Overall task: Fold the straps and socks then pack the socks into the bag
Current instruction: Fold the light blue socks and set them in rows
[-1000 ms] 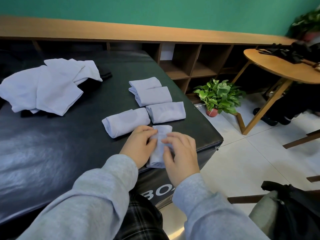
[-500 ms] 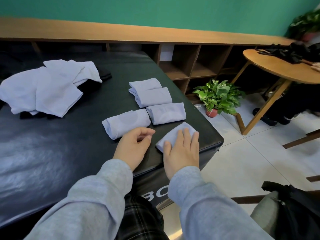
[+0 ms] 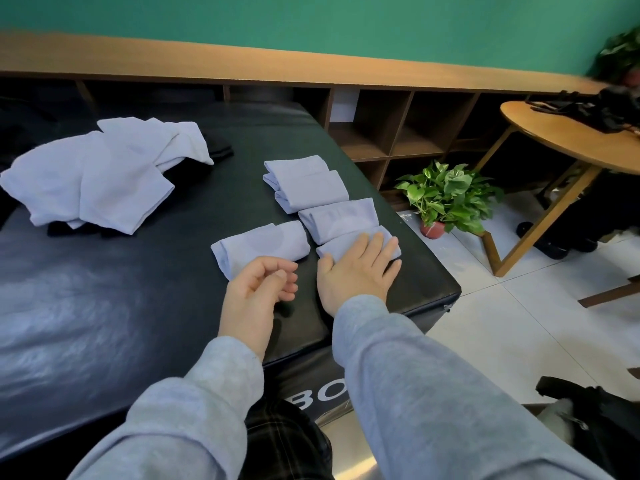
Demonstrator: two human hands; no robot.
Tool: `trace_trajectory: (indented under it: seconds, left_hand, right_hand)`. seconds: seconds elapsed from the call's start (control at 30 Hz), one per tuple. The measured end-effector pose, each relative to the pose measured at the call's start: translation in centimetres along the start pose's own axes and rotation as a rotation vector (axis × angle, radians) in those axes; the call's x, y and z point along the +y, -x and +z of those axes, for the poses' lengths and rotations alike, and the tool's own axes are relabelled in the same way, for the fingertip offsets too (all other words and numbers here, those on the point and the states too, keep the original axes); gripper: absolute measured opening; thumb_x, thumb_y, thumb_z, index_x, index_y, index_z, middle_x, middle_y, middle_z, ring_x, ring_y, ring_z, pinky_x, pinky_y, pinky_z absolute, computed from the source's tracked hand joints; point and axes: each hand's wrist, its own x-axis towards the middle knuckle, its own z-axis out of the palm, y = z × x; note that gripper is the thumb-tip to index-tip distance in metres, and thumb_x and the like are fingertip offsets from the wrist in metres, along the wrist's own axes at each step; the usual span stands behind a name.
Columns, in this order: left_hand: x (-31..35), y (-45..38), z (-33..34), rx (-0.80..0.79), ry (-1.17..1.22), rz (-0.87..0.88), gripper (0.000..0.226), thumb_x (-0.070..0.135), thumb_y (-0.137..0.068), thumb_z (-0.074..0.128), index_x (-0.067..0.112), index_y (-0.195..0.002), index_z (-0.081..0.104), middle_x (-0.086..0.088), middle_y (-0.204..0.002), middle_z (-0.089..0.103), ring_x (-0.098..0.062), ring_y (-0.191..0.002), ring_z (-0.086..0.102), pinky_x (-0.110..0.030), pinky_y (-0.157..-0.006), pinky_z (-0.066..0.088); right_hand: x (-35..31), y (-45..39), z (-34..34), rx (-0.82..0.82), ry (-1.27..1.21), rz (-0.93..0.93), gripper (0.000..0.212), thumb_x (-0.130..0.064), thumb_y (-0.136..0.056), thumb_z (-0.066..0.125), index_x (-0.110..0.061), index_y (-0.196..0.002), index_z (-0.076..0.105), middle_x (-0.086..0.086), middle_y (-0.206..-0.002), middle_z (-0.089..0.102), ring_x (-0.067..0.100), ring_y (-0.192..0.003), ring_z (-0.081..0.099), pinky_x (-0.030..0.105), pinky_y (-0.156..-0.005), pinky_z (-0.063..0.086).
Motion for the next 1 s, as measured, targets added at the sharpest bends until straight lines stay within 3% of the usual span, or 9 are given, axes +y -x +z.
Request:
trace_trajectory:
  seconds: [0.2,0.33,0.47,0.57,0.63,0.7,0.77,0.87,1.0]
  left_hand:
    - [0.2,0.2,0.0,0.037,-0.009,0.017,0.019,0.017,-0.072,0.05,0.017,-0.076,0.068,0.005,-0.072,0.066,-0.014,-0.069,0.058,-0.029,-0.069,0.046]
    - [0.9,1.3,-1.0,0.306,-0.004,0.159,0.015,0.015,-0.076,0.047,0.016,-0.077,0.062,0.006,-0.066,0.062,-0.008,-0.064,0.057,-0.019,-0.064,0.049]
    - [1.4,1.3,-4.6,0.402,-0.178,0.255,0.017,0.016,-0.083,0.048,0.028,-0.08,0.06,0.014,-0.078,0.06,-0.001,-0.071,0.054,-0.01,-0.067,0.044]
    - [1.8,-0.1,-8.0,0.402,-0.436,0.329,0.022,0.017,-0.086,0.049,0.037,-0.085,0.057,0.022,-0.095,0.051,-0.005,-0.09,0.051,-0.012,-0.079,0.039]
    - [1.9,-1.3,-10.2,0.386,-0.629,0.332,0.019,0.019,-0.087,0.052,0.034,-0.099,0.056,0.017,-0.113,0.046,-0.007,-0.109,0.041,-0.019,-0.092,0.033]
    - [1.8,-2.4,-11.6,0.365,-0.763,0.246,0.035,0.017,-0.088,0.057,0.027,-0.121,0.05,0.003,-0.135,0.035,-0.006,-0.122,0.027,-0.016,-0.098,0.022]
    - [1.9,-3.4,-12.0,0.322,-0.843,0.193,0.05,0.018,-0.088,0.058,0.028,-0.133,0.041,0.002,-0.146,0.022,-0.009,-0.133,0.017,-0.018,-0.101,0.017]
    - [2.0,-5.2,-12.2,0.336,-0.927,0.18,0.056,0.022,-0.088,0.057,0.032,-0.138,0.034,0.0,-0.151,0.013,-0.013,-0.138,0.01,-0.025,-0.105,0.016]
    - [2.1,-7.7,-12.8,0.451,-1.024,0.094,0.057,0.027,-0.088,0.054,0.034,-0.139,0.03,-0.006,-0.147,0.02,-0.025,-0.134,0.018,-0.039,-0.108,0.025]
  right_hand:
    - [0.4,0.9,0.2,0.273,-0.339,-0.15,0.058,-0.032,-0.091,0.034,-0.007,-0.143,0.027,0.011,-0.157,0.009,0.022,-0.144,-0.007,0.043,-0.117,-0.004]
    - [0.5,2.7,0.3,0.439,-0.499,-0.358,0.047,-0.029,-0.083,0.034,-0.012,-0.126,0.041,0.011,-0.142,0.038,0.023,-0.134,0.021,0.048,-0.112,0.012]
    - [-1.5,4.9,1.0,0.382,-0.499,-0.467,0.04,-0.028,-0.083,0.037,-0.019,-0.121,0.036,0.005,-0.137,0.04,0.02,-0.132,0.025,0.043,-0.114,0.004]
    - [-5.1,6.4,1.7,0.305,-0.407,-0.431,0.047,-0.032,-0.079,0.036,-0.012,-0.121,0.043,0.011,-0.139,0.043,0.025,-0.133,0.023,0.049,-0.11,0.01]
    - [-7.0,6.7,2.2,0.255,-0.255,-0.446,0.047,-0.032,-0.076,0.038,-0.012,-0.118,0.046,0.013,-0.138,0.045,0.029,-0.133,0.025,0.051,-0.107,0.015]
    - [-7.8,6.5,2.4,0.186,-0.147,-0.467,0.045,-0.03,-0.077,0.044,-0.014,-0.118,0.048,0.011,-0.141,0.042,0.028,-0.135,0.025,0.052,-0.107,0.018]
    - [-8.0,5.8,2.3,0.047,-0.094,-0.476,0.048,-0.033,-0.085,0.043,-0.02,-0.131,0.038,0.004,-0.153,0.022,0.022,-0.142,0.009,0.051,-0.113,0.01]
    - [-8.1,5.2,2.1,-0.092,-0.083,-0.458,0.055,-0.04,-0.09,0.037,-0.028,-0.141,0.019,-0.006,-0.156,0.001,0.014,-0.143,-0.008,0.047,-0.115,0.0]
    - [-8.8,4.8,1.9,-0.093,-0.086,-0.447,0.053,-0.039,-0.089,0.037,-0.029,-0.139,0.021,-0.007,-0.155,0.005,0.014,-0.142,-0.005,0.043,-0.116,0.0]
